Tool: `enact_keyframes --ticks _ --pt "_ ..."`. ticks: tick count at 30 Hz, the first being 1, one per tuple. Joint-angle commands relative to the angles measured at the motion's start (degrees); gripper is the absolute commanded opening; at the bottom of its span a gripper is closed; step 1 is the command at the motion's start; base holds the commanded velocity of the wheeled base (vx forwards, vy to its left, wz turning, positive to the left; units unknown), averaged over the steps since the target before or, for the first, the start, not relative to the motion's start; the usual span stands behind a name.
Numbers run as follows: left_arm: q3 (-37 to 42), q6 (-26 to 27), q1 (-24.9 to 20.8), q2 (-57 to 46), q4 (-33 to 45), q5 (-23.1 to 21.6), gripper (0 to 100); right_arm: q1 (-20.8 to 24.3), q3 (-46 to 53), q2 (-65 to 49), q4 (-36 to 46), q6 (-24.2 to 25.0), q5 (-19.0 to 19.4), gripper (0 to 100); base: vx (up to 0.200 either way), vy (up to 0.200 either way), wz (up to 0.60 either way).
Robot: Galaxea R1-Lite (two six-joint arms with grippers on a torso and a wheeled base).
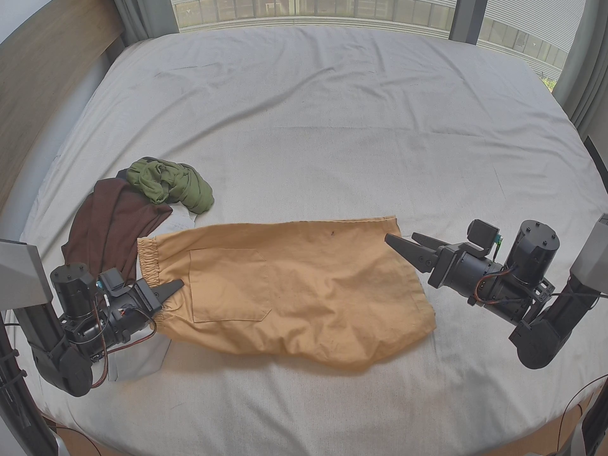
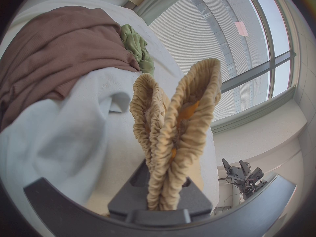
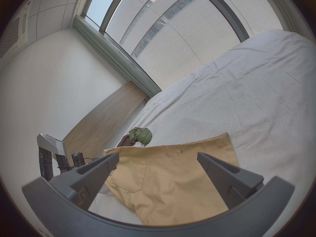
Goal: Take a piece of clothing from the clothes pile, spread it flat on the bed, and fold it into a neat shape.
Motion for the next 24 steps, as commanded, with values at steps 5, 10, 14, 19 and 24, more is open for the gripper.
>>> enact_keyframes --ticks 5,10,14,19,24 --pt "1.4 0.0 2.0 -2.7 0.0 -1.9 0 0.2 0.2 0.4 0.0 0.0 0.0 100 0.0 0.0 0.0" --pt "0.6 -0.1 -2.0 -2.9 -0.1 -1.8 0 0.2 0.3 1.8 -1.5 -0.1 0.0 100 0.0 0.0 0.0" --pt "-1.2 -0.1 -5.9 -3.0 -0.1 -1.2 0 0.1 0.5 1.9 -1.9 0.0 0.0 100 0.0 0.0 0.0" --pt "-3.0 0.0 -11.1 -3.2 -0.1 -1.0 0 -0.1 0.4 1.8 -1.9 0.0 0.1 100 0.0 0.0 0.0" --pt "-4.7 -0.4 -15.7 -3.1 0.0 -0.8 0 -0.4 0.5 1.8 -1.9 0.0 0.1 100 0.0 0.0 0.0"
